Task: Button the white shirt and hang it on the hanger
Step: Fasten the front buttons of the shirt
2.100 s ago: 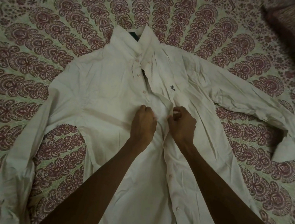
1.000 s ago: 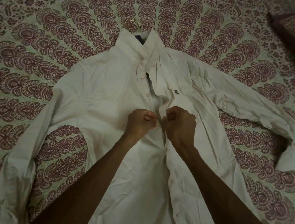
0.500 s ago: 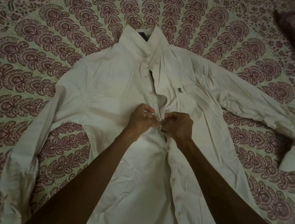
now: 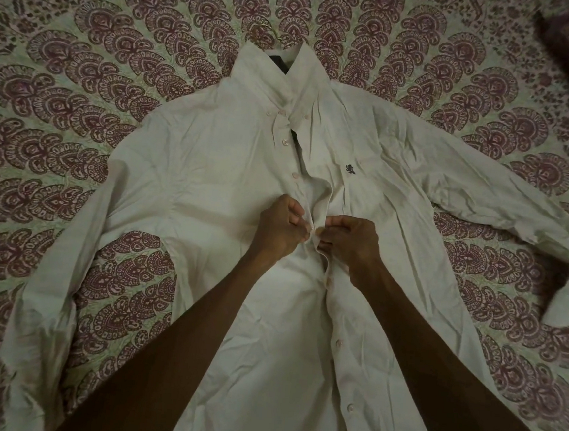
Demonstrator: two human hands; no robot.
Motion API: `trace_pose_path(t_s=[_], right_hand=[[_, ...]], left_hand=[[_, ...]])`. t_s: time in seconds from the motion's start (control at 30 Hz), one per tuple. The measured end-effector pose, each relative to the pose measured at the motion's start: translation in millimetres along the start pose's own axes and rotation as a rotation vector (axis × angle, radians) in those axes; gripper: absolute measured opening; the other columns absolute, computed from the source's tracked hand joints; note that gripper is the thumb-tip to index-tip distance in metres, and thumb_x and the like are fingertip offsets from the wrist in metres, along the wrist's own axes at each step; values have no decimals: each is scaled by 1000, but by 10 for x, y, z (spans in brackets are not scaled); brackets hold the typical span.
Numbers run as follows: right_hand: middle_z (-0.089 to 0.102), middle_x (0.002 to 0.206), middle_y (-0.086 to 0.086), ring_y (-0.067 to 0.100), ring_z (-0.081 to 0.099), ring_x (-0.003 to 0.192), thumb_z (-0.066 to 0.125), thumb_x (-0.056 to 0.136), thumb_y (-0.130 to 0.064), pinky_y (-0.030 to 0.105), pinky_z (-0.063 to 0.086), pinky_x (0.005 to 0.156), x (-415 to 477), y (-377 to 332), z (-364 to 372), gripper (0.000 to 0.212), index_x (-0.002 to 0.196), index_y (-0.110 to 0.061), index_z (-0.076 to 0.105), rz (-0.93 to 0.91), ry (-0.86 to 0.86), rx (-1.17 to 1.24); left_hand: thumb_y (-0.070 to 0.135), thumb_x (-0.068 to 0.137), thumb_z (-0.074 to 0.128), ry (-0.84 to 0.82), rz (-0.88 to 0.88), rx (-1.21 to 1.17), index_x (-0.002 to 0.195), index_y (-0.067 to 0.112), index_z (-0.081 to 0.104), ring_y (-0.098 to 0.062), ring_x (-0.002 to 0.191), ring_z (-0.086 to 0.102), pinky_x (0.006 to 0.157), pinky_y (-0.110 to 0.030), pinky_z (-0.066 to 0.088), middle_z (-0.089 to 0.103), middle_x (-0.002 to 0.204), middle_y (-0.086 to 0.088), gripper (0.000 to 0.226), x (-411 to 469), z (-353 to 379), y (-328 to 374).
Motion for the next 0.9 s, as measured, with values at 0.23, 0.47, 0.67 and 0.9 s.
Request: trace_pose_path(t_s=[0.23, 0.47, 0.67, 0.9], right_hand=[[74, 76, 16, 23, 73, 61, 78, 74, 5, 26, 59, 57, -55, -49, -3, 14, 86, 0, 72, -38, -22, -10], [73, 70, 12, 22, 72, 59, 78, 73, 4, 27, 60, 59, -91, -22, -4, 16, 85, -6, 74, -207, 47, -92], [75, 75, 10, 22, 74, 66, 80, 75, -2, 35, 62, 63, -105, 70, 17, 15, 89, -6, 76, -271, 97, -45], [75, 76, 4, 16, 73, 66, 73, 80, 1, 27, 60, 63, -116, 67, 10, 17, 88, -13, 74, -309, 38, -63]], left_hand=[[2, 80, 68, 89, 147, 168, 89, 11, 60, -14, 74, 68, 73, -32, 59, 66, 74, 3, 15, -9, 66, 9], [6, 77, 75, 91, 125, 149, 79, 22, 53, -20, 75, 70, 73, -40, 59, 71, 76, -5, 27, 33, 68, -32], [5, 77, 74, 115, 111, 165, 89, 11, 56, -22, 77, 69, 75, -38, 58, 70, 79, -6, 23, 37, 92, -28], [5, 78, 75, 84, 97, 154, 91, 12, 55, -20, 79, 69, 76, -34, 58, 69, 82, -6, 24, 29, 70, -44]])
Point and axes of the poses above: each hand's wrist, its own x-axis towards the middle knuckle, its own z-axis out of the palm, y = z × x, the point moved 3 cm from there along x, towards the middle knuckle
